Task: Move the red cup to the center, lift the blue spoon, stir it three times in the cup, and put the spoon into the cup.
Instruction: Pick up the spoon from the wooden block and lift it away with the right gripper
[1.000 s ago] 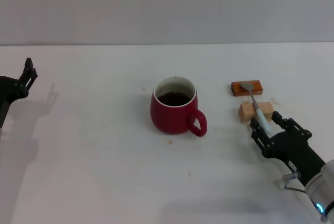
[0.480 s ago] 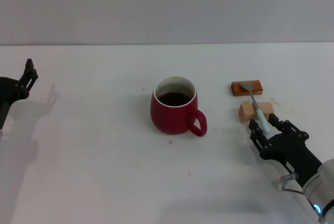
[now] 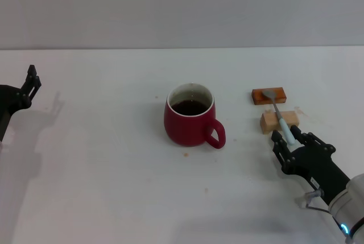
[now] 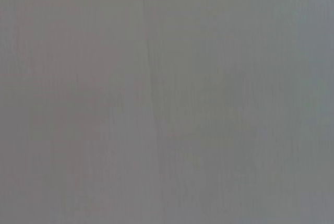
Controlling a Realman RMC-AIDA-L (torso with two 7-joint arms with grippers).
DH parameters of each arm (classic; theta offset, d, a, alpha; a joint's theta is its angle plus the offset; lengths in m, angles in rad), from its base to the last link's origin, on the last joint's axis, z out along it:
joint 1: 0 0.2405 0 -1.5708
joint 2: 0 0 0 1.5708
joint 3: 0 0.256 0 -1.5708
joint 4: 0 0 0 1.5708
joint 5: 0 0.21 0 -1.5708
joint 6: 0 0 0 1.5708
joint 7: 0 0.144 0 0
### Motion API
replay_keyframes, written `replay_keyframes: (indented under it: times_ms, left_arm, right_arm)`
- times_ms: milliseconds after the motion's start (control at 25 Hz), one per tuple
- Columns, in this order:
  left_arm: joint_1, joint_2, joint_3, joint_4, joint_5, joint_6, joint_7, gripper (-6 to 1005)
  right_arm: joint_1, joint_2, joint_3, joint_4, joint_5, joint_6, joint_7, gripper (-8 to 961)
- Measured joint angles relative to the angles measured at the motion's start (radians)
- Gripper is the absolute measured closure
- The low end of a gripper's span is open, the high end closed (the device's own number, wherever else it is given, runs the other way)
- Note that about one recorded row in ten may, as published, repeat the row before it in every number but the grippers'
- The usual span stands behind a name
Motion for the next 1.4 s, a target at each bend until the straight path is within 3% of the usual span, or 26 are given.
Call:
replay_keyframes:
  times_ms: [320, 1400]
  left_arm:
    - [0.001, 0.001, 0.0, 0.0, 0.0, 0.0, 0.0, 147]
    - [0.004, 0.002, -0.003, 0.004, 0.001, 0.0, 0.0, 147]
  right_arm:
    - [-0.001, -0.001, 0.0, 0.002, 0.0, 0.002, 0.0, 541]
    - [0.007, 0.002, 0.013, 0.005, 0.003, 0.027, 0.0, 565]
